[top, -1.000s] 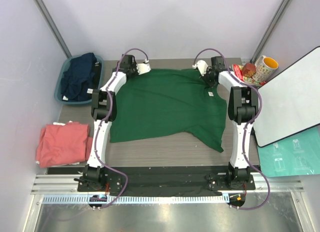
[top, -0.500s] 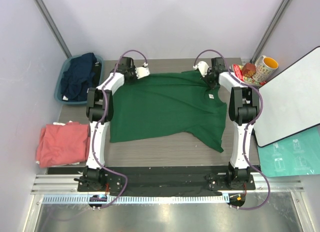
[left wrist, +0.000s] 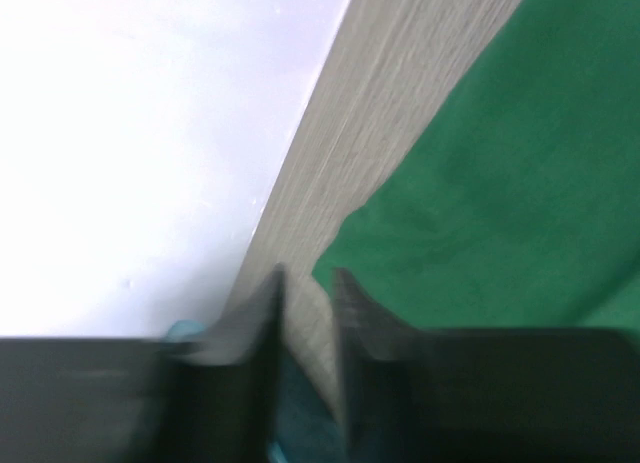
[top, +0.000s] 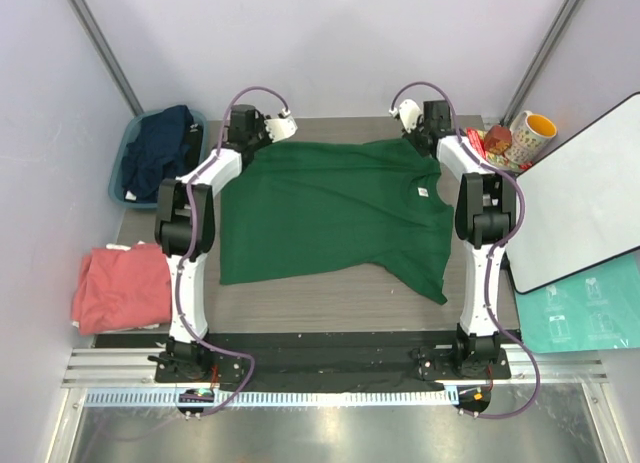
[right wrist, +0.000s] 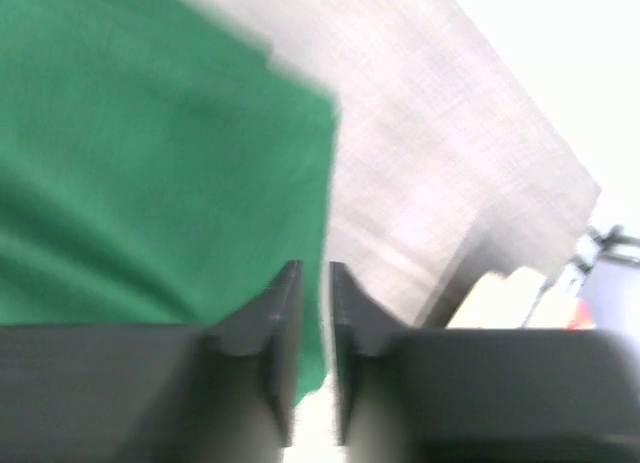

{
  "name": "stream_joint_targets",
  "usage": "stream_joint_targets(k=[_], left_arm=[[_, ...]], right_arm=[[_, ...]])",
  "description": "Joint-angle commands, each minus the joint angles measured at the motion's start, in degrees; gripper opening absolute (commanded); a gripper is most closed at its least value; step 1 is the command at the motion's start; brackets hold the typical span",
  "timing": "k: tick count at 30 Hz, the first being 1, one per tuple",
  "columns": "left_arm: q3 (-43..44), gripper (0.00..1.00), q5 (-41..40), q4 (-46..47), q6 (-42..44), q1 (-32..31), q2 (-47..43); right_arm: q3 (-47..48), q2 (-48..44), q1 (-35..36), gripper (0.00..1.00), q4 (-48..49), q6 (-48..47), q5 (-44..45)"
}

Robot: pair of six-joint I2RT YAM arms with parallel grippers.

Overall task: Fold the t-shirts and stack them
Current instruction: Flatten out the tshirt

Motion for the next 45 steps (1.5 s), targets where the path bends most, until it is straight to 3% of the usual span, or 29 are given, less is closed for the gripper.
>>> stream_joint_targets(k=[1, 3, 10, 20, 27, 34, 40, 42, 44, 45], left_arm=[[-1.1, 0.12, 3.33, -0.26, 0.55, -0.4, -6.68], [-1.8, 0.0, 5.79, -7.09, 0.99, -0.4, -7.74], [-3.47, 0.0, 11.51, -26.64, 7.67, -0.4, -9.15], [-5.06, 0.0, 7.48, -26.83, 6.45, -0.49, -9.06], [-6.81, 0.0, 5.18, -24.72, 6.97, -0.4, -10.29], [-8.04, 0.0, 5.18, -23.84, 5.57, -0.49, -10.82], [-10.76, 0.0, 4.22, -20.95, 4.07, -0.67, -12.22], [-13.14, 0.03, 3.87, -18.75, 3.02, -0.75, -14.07], [-14.72, 0.18, 3.6, -15.68, 2.23, -0.67, -15.73], [-16.2, 0.23, 3.6, -15.05, 1.79, -0.67, -17.66]], right_arm=[[7.94, 3.0, 0.67, 0.09, 4.34, 2.31, -0.05], [9.97, 5.12, 0.85, 0.01, 3.55, 2.49, -0.32], [14.73, 10.83, 1.46, 0.01, 2.57, 2.76, -1.11], [13.85, 14.34, 1.81, 0.01, 4.94, 0.65, 0.56], [16.12, 21.28, 1.11, 0.01, 15.4, -6.47, 17.33], [17.28, 22.53, 0.41, 0.01, 19.71, -7.18, 16.73], [17.1, 21.74, 0.5, 0.08, 24.98, -7.27, 20.32], [15.35, 20.25, 0.5, 0.24, 27.79, -5.6, 22.09], [13.86, 15.62, 0.5, 0.45, 27.63, -2.88, 22.18], [12.89, 13.41, 0.5, 0.5, 26.23, 0.96, 21.22]])
